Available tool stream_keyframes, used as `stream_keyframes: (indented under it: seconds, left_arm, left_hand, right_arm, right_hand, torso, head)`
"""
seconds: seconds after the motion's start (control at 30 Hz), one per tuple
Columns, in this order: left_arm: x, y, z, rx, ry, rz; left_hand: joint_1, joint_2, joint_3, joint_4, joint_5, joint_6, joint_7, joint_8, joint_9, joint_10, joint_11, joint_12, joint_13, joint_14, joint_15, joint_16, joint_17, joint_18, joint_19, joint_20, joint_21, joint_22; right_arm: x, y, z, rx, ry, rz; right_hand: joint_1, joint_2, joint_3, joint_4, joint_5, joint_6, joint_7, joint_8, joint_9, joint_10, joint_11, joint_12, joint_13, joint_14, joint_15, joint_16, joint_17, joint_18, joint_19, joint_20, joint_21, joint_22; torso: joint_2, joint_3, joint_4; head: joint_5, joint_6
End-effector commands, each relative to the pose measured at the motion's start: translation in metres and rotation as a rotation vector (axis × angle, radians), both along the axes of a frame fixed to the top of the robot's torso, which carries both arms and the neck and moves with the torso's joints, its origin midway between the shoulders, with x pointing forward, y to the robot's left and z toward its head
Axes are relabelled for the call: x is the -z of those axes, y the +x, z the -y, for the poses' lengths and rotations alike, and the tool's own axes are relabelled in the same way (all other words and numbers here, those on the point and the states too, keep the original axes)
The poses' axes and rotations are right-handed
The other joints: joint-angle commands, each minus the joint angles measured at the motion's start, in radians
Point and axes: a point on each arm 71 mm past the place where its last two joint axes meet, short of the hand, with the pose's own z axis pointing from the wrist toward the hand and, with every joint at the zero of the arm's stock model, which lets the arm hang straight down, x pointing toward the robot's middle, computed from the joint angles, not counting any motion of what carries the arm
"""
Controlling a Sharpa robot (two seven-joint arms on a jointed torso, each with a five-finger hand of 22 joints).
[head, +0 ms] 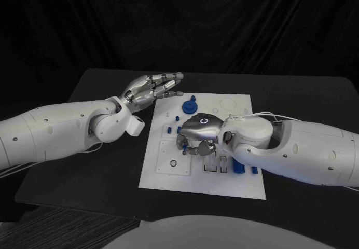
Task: Assemble the parts on the task board
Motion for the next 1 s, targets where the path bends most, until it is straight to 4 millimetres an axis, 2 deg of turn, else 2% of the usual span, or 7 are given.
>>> stream_keyframes:
  seconds: [0.03,0.23,0.4,1.0]
  left_arm:
    - [0.0005,-0.0010,0.0023,0.019,-0.011,-0.011]
    - [0.0013,-0.0008,0.0027,0.023,-0.007,-0.018]
    - [0.0020,-0.0006,0.0027,0.025,-0.004,-0.023]
    - [0.0045,-0.0008,0.0034,0.032,0.001,-0.036]
  left_hand:
    - [0.009,0.000,0.006,0.001,0.005,-0.004,-0.003,0.000,-0.001,-0.007,-0.001,-0.003,-0.001,-0.001,0.007,0.006,-0.001,-0.001,0.006,0.001,0.002,-0.001]
    - [0.009,0.000,0.006,0.001,0.005,-0.001,-0.001,0.001,-0.001,-0.009,-0.002,-0.006,-0.002,-0.001,0.009,0.006,-0.001,-0.002,0.006,0.001,0.002,-0.002]
    - [0.009,0.000,0.006,0.001,0.005,-0.001,-0.001,0.001,-0.001,-0.009,-0.002,-0.006,-0.002,-0.001,0.009,0.006,-0.001,-0.002,0.006,0.001,0.002,-0.002]
    - [0.009,0.001,0.007,0.002,0.005,0.002,0.002,0.003,0.000,-0.012,-0.001,-0.009,-0.002,-0.001,0.013,0.007,-0.001,-0.002,0.007,0.001,0.002,-0.003]
  right_arm:
    - [-0.0003,-0.0004,-0.0001,0.019,0.015,0.009]
    - [0.0005,-0.0012,-0.0006,0.020,0.018,0.008]
    - [0.0011,-0.0019,-0.0008,0.020,0.020,0.006]
    - [0.0060,-0.0024,-0.0001,0.028,0.013,-0.005]
  right_hand:
    - [0.008,0.002,0.006,-0.002,0.012,0.001,0.005,-0.006,-0.002,0.012,-0.002,-0.001,0.000,0.072,0.008,0.002,0.121,-0.002,0.001,0.008,-0.004,0.184]
    - [0.008,0.002,0.009,-0.004,0.018,0.001,0.005,-0.008,-0.004,0.012,-0.001,-0.002,0.000,0.072,0.008,0.001,0.120,-0.002,0.000,0.008,-0.004,0.184]
    - [0.007,0.002,0.009,-0.004,0.020,0.001,0.005,-0.009,-0.005,0.012,-0.001,-0.003,-0.001,0.071,0.009,0.001,0.120,-0.002,0.000,0.008,-0.005,0.184]
    - [0.005,0.000,0.010,-0.005,0.023,0.001,0.006,-0.011,-0.006,0.011,0.000,-0.004,-0.001,0.071,0.009,0.001,0.119,-0.002,-0.001,0.009,-0.005,0.183]
  torso:
    - [-0.001,-0.0004,-0.0002]
    - [-0.001,-0.0001,-0.0018]
    - [-0.001,-0.0004,0.0003]
    - [-0.001,-0.0008,-0.0003]
  head:
    - [-0.001,0.000]
    - [-0.001,0.000]
    - [-0.004,0.000]
    - [-0.007,0.000]
